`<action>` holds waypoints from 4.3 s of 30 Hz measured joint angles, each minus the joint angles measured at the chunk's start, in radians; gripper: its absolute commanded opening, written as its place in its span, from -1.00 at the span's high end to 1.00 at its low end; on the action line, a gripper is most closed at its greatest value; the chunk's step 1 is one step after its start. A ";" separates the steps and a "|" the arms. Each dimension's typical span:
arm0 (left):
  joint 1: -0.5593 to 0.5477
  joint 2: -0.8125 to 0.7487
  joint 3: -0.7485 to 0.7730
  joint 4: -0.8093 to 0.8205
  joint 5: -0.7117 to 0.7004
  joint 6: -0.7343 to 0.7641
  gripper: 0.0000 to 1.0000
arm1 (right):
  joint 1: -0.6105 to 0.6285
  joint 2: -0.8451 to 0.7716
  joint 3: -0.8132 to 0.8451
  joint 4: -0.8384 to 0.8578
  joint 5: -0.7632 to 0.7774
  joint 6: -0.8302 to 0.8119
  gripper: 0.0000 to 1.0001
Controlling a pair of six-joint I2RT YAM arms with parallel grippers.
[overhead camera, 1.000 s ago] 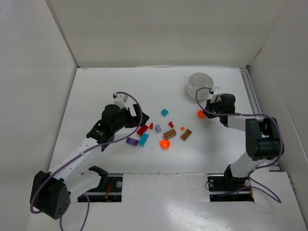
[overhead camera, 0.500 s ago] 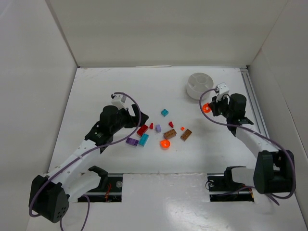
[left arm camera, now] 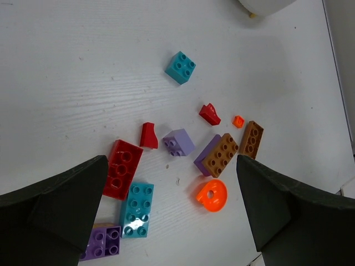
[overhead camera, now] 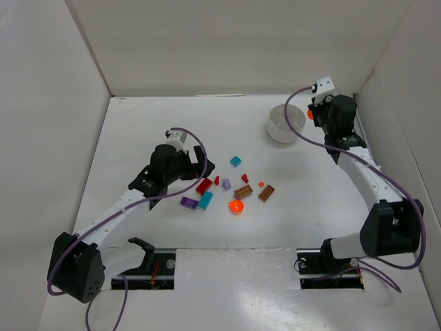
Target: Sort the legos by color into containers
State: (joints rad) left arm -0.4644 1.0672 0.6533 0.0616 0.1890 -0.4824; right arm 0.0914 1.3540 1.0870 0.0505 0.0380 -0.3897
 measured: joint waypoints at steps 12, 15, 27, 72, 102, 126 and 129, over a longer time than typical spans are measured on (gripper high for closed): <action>-0.012 0.108 0.042 -0.001 -0.004 0.003 -1.00 | 0.084 0.324 0.187 -0.053 0.204 -0.011 1.00; -0.045 0.125 0.048 -0.007 -0.013 0.003 -1.00 | 0.095 0.378 0.224 -0.066 0.237 -0.003 1.00; -0.219 0.195 0.082 -0.028 -0.077 0.005 -1.00 | 0.100 0.489 0.312 -0.079 0.311 0.020 1.00; -0.496 0.421 -0.039 0.143 -0.322 -0.364 0.36 | 0.151 -0.411 -0.267 -0.181 0.215 0.162 -0.39; -0.540 0.539 0.619 -0.006 -0.505 -0.019 1.00 | 0.152 -0.699 -0.307 -0.424 0.417 0.212 -0.99; -0.338 1.476 1.764 0.245 -0.356 0.268 1.00 | 0.144 -0.856 -0.417 -0.596 0.618 0.381 -0.99; -0.337 1.522 1.766 0.330 -0.360 0.262 1.00 | 0.144 -0.853 -0.417 -0.597 0.621 0.378 -0.99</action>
State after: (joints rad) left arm -0.8013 2.5893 2.4191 0.3916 -0.1707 -0.2199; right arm 0.2352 0.5011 0.6704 -0.5461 0.6586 -0.0116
